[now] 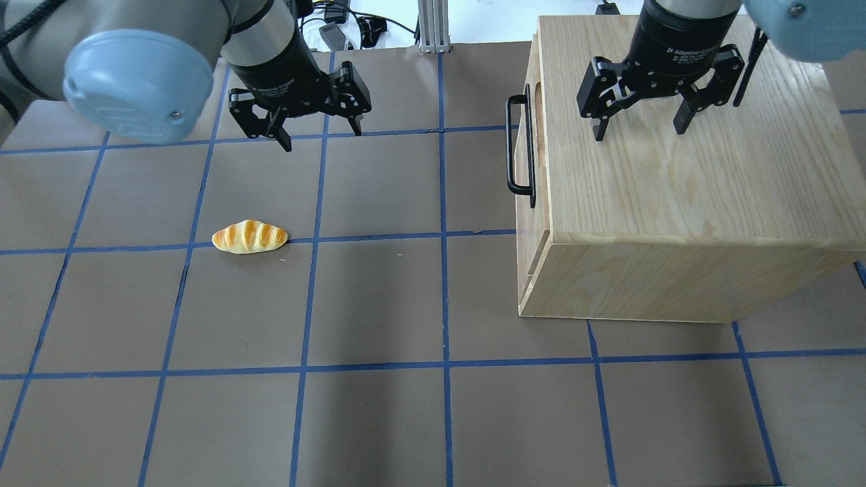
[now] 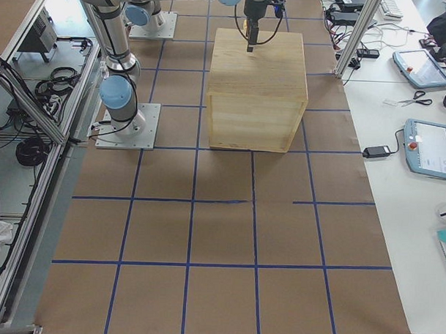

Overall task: Open upper drawer
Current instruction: 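Move the left gripper toward the cabinet's black drawer handle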

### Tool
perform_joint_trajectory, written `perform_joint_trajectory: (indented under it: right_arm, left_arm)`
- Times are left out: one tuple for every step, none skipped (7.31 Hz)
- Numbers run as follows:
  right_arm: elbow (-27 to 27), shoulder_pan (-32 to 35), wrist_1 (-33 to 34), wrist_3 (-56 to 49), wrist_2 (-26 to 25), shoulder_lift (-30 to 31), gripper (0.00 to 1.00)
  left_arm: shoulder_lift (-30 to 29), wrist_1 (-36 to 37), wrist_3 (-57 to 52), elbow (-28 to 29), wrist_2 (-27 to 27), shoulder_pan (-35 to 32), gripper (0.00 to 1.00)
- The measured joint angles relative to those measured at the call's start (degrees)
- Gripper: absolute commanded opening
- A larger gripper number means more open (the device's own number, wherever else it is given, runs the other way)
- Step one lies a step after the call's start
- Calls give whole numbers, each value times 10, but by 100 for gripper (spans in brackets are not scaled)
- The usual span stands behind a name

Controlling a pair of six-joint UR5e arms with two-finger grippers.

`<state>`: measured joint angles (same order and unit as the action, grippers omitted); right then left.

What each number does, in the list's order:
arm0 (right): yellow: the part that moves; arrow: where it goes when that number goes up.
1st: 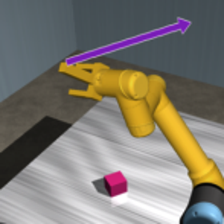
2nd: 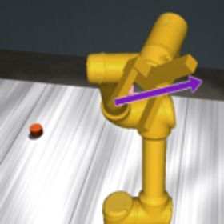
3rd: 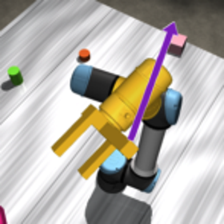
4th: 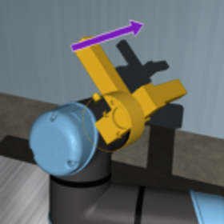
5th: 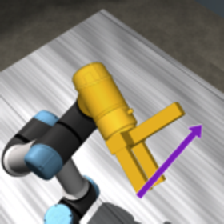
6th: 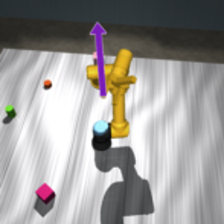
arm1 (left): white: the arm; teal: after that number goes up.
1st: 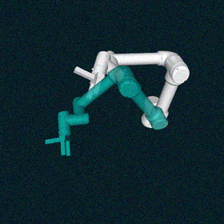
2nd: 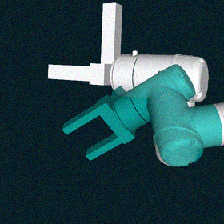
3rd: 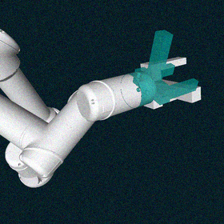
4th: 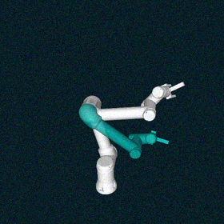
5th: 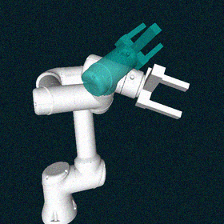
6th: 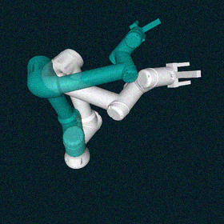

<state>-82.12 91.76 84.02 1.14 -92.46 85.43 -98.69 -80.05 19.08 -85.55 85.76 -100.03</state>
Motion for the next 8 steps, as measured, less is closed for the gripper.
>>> perform_joint_trajectory:
  right_arm:
    - [0,0,0,0,0,0,100]
    - [0,0,0,-1,0,0,100]
    - [0,0,0,-1,0,0,100]
    - [0,0,0,0,0,0,100]
    - [0,0,0,0,0,0,100]
    - [0,0,0,-1,0,0,100]
    - [0,0,0,-1,0,0,100]
    - [0,0,0,0,0,0,100]
  left_arm:
    - [-11,25,23,2,-8,-20,100]
    - [-24,59,37,2,-27,-36,100]
    - [-38,93,48,3,-51,-47,100]
    - [-52,116,56,3,-69,-59,100]
    - [-67,131,57,4,-78,-71,100]
    - [-79,138,55,6,-82,-82,100]
    - [-90,143,53,10,-89,-91,100]
    - [-99,145,48,16,-98,-97,100]
